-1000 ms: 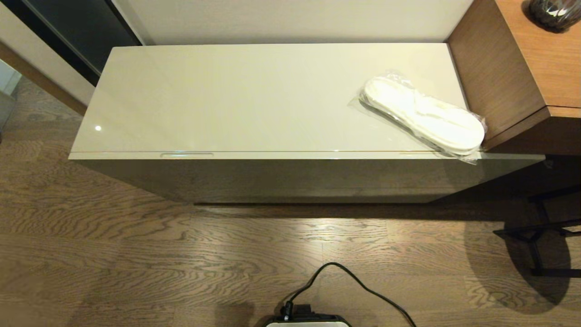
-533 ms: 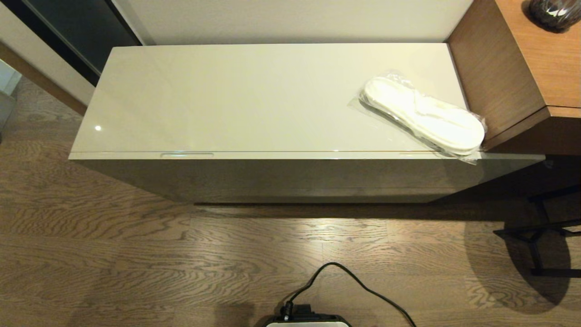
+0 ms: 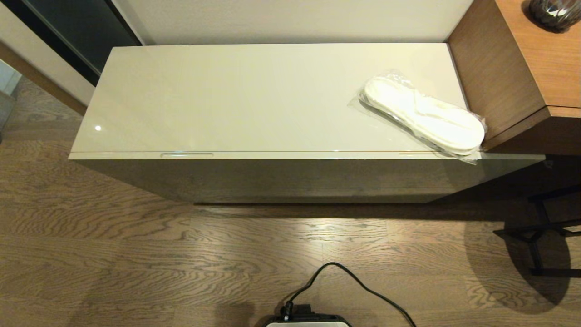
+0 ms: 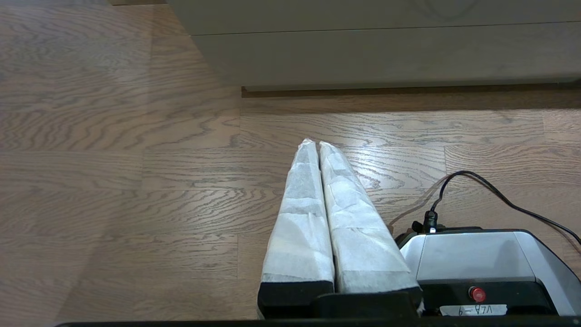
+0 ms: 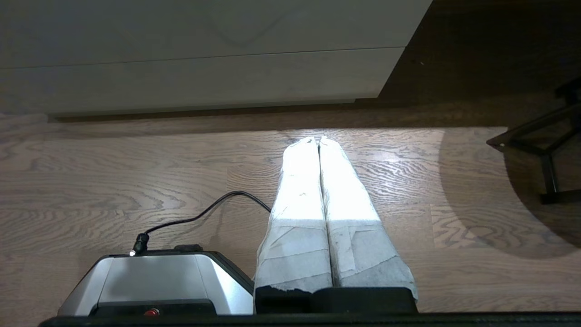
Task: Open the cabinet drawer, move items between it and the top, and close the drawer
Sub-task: Open the drawer
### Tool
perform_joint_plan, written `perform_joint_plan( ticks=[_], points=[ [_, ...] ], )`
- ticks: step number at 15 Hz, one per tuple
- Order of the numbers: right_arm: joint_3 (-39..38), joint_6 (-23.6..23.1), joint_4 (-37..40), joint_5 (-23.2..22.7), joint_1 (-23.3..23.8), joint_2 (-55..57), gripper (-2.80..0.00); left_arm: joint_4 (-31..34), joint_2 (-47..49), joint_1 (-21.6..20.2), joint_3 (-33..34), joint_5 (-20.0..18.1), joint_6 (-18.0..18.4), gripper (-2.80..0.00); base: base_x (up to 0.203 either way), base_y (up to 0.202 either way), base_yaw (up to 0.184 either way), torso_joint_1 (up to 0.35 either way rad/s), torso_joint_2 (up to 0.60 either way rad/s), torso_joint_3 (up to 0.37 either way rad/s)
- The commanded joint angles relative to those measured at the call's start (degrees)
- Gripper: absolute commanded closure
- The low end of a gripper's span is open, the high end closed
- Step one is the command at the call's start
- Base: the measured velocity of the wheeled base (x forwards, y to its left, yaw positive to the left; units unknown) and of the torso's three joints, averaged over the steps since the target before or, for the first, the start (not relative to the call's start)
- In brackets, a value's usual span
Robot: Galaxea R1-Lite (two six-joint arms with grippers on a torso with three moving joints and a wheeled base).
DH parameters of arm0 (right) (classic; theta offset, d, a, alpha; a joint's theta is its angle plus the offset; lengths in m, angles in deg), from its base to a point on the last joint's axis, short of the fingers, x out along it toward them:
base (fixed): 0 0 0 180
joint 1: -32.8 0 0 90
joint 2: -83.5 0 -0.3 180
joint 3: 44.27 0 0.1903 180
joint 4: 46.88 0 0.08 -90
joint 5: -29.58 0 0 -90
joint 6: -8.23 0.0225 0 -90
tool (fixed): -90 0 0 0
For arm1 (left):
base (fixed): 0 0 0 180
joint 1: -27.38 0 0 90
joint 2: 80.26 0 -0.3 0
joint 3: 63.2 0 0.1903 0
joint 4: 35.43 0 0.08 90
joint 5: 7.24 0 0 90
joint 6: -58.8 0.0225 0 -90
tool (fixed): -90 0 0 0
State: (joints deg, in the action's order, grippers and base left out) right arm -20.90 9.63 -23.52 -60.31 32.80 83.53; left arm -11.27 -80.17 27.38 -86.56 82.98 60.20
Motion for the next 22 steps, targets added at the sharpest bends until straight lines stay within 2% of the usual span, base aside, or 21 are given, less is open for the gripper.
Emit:
perform_joint_plan(
  ticks=[1,5,13,19,20,22],
  points=[
    [-0.2,0.0,0.0,0.0,0.0,0.0,0.0,0.0,0.0,0.0,0.0,0.0,0.0,0.0,0.0,0.0,0.0,0.0,0.0,0.0],
    [-0.2,-0.1,0.0,0.1,0.0,0.0,0.0,0.0,0.0,0.0,0.0,0.0,0.1,0.0,0.0,0.0,0.0,0.088,-0.01,0.082],
    [-0.2,-0.1,0.0,0.0,0.0,0.0,0.0,0.0,0.0,0.0,0.0,0.0,0.1,0.0,0.0,0.0,0.0,0.349,-0.08,0.255],
    [0.4,-2.3,0.7,-0.2,0.0,0.0,0.0,0.1,0.1,0.0,-0.1,-0.2,1.4,0.0,0.0,0.0,0.0,0.042,-0.01,0.028],
    [3.1,-2.7,3.0,-0.4,0.0,0.0,0.0,0.4,0.1,0.0,-0.2,-0.3,3.8,0.0,0.0,0.0,0.0,0.0,0.0,0.0],
    [15.2,-3.3,11.3,-1.5,0.0,0.0,0.0,2.3,0.1,0.0,-0.8,-0.4,4.4,0.0,0.0,0.0,0.0,0.0,0.0,0.0]
  ],
)
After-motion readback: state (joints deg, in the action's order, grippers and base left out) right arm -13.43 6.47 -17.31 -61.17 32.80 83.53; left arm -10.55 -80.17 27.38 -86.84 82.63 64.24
